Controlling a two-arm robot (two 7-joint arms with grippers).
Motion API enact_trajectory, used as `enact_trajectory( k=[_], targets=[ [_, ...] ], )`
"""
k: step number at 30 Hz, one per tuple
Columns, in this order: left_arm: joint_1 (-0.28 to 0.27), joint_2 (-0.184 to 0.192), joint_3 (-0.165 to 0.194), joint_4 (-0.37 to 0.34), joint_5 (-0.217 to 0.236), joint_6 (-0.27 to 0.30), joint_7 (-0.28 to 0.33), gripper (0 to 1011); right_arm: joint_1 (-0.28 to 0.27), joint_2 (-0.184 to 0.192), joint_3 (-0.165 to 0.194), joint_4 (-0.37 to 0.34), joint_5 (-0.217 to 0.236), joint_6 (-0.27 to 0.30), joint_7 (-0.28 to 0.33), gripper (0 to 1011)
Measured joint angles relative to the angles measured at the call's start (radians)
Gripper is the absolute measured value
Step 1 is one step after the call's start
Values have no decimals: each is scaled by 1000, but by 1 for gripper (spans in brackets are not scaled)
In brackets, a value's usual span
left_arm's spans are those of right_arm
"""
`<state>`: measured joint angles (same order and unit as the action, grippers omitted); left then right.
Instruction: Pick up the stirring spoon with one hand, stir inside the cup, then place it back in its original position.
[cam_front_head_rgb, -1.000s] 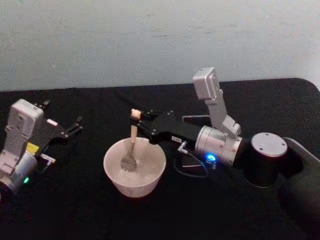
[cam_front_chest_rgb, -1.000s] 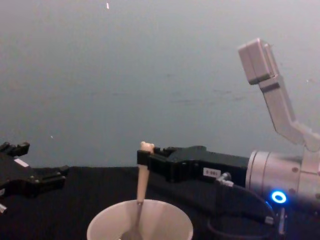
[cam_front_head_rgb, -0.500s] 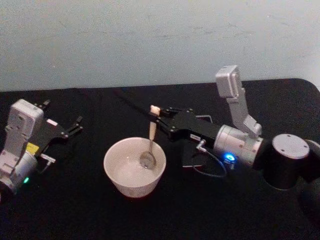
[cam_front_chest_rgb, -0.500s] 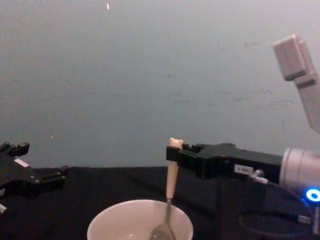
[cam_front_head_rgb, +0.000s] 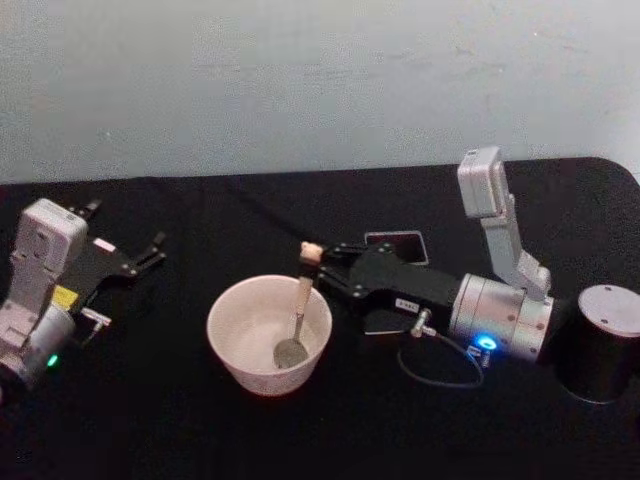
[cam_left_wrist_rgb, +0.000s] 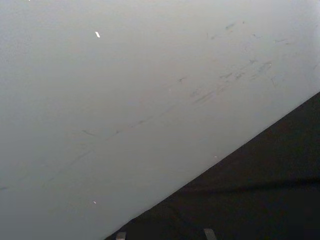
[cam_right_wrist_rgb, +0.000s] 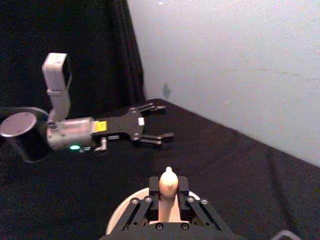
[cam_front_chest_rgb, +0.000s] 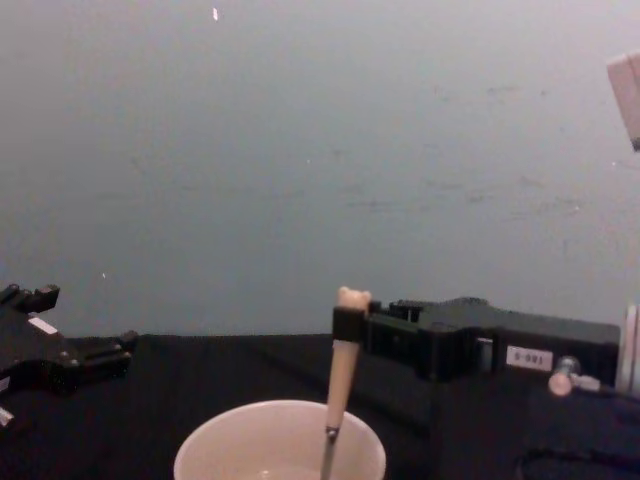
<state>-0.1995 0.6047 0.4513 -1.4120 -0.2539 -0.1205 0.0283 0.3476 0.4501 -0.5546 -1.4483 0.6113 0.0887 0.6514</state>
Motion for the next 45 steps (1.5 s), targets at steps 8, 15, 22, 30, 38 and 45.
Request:
enact_trajectory(
  k=[8, 15, 22, 30, 38, 45],
  targets=[
    [0, 0, 0, 0, 0, 0, 0, 1001, 21, -17, -42, 9, 13, 9, 6, 214],
    [0, 0, 0, 0, 0, 0, 0, 1002, 69, -73, -74, 70, -7, -4, -20, 214],
    [0, 0, 0, 0, 0, 0, 0, 1001, 108, -115, -81, 130, -35, -21, -49, 214],
    [0, 0, 0, 0, 0, 0, 0, 1001, 139, -136, -53, 179, -58, -31, -84, 214],
    [0, 0, 0, 0, 0, 0, 0, 1002, 111, -91, -21, 135, -56, -30, -76, 214],
    [0, 0, 0, 0, 0, 0, 0, 1001, 53, -19, 2, 48, -17, -11, -33, 214]
  ],
)
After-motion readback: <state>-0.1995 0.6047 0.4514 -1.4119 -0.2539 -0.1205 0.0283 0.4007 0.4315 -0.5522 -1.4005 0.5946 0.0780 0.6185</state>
